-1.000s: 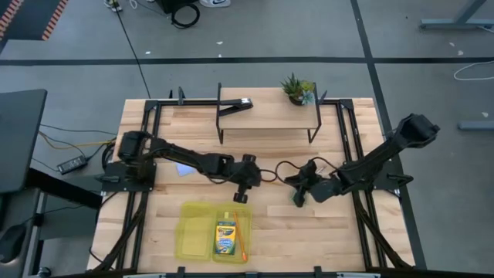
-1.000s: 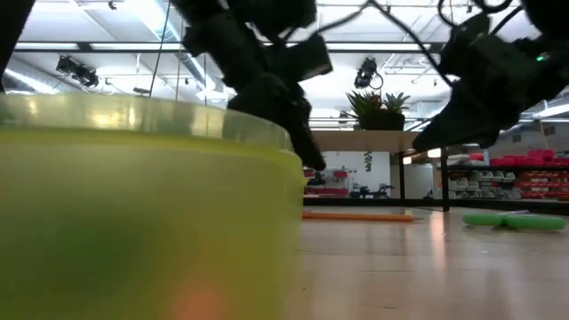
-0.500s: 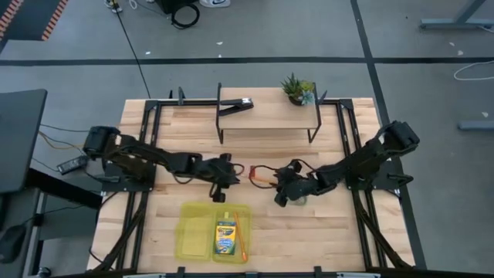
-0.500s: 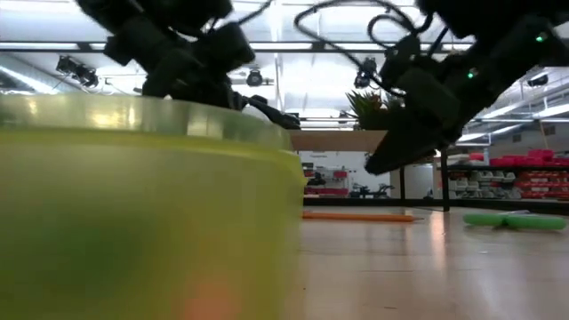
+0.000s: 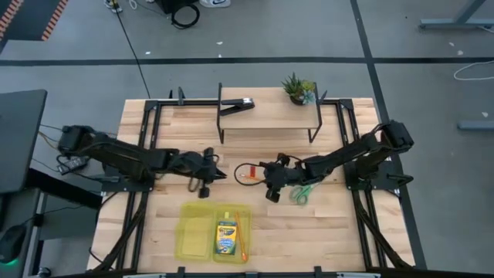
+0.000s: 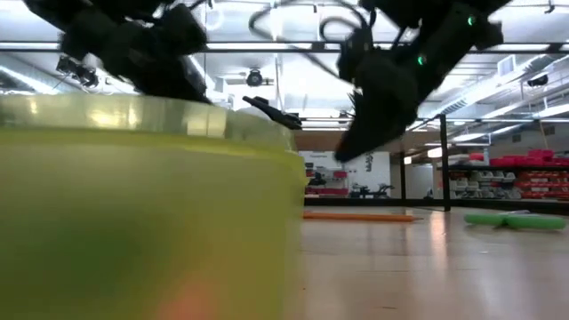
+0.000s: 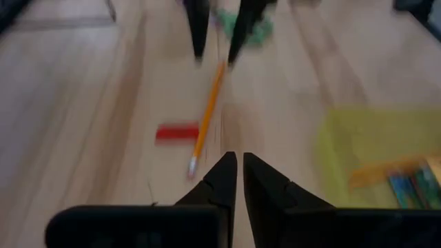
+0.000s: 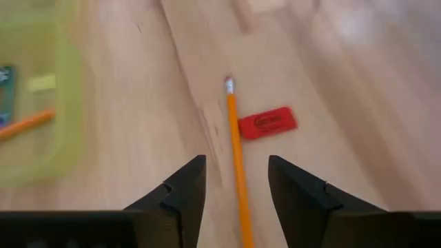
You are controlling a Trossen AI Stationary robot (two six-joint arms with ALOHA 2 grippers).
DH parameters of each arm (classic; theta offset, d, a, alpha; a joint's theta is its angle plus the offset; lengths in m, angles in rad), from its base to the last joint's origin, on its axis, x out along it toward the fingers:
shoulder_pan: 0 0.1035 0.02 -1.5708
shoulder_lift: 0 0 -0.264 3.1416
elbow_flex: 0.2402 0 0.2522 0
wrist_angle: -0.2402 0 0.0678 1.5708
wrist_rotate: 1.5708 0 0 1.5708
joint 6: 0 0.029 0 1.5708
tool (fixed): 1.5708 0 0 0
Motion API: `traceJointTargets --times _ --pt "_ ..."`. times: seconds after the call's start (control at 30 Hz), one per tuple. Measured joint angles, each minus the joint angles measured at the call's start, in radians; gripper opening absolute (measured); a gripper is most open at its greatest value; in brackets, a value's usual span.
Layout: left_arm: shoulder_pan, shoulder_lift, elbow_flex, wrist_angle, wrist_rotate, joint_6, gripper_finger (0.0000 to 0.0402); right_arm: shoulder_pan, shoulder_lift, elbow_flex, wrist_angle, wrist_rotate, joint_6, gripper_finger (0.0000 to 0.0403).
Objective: Pack school essentials
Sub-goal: Put the orange pencil into the yellow supply box
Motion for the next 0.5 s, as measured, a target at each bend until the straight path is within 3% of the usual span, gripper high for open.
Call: traceJointTargets --times 0.5 --pt "-0.005 0.038 0.016 0.031 -0.002 -0.028 0.0020 0.044 -0.171 -0.005 -0.067 0.104 -0.040 0.0163"
